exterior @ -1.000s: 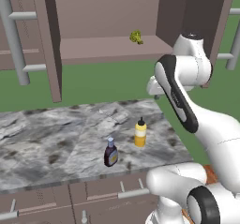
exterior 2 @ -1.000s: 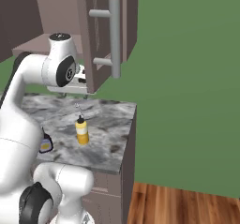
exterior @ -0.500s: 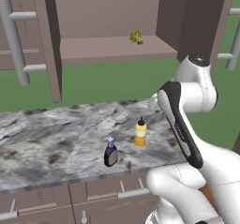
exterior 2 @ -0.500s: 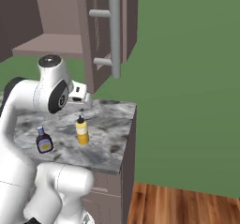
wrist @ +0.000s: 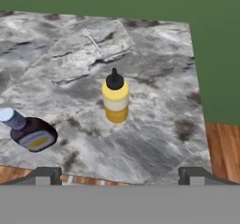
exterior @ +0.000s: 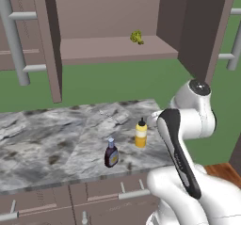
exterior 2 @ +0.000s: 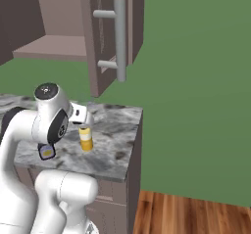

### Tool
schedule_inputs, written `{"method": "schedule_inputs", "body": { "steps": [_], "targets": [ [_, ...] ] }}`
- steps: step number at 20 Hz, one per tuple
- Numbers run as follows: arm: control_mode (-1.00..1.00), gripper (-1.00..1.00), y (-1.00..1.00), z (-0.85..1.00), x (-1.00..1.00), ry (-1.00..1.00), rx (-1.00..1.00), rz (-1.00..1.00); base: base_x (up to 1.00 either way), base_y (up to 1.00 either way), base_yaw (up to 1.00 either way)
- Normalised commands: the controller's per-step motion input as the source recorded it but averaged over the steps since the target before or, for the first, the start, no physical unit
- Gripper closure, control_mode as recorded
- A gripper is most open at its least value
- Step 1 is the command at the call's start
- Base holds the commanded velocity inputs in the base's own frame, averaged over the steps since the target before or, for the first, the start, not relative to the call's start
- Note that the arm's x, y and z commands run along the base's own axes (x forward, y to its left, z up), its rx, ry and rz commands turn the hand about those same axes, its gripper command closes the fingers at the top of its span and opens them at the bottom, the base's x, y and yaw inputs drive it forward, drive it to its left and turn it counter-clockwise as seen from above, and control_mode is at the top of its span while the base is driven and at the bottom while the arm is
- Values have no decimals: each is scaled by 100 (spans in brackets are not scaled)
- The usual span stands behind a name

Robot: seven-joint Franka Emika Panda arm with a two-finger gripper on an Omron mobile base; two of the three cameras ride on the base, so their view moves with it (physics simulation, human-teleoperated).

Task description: Pick the mustard and condiment bottle from the counter and place them in the cabinet.

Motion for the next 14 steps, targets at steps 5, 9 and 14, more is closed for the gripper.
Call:
{"method": "schedule_inputs", "body": {
  "steps": [5, 9, 14],
  "targets": [
    [-100, -100, 1, -32, -3, -2, 0, 2, 0, 0, 0],
    [-100, -100, 3, -19, 0, 0, 0, 2, 0, 0, 0],
    [-100, -100, 10, -21, 0, 0, 0, 1, 0, 0, 0]
  ]
}}
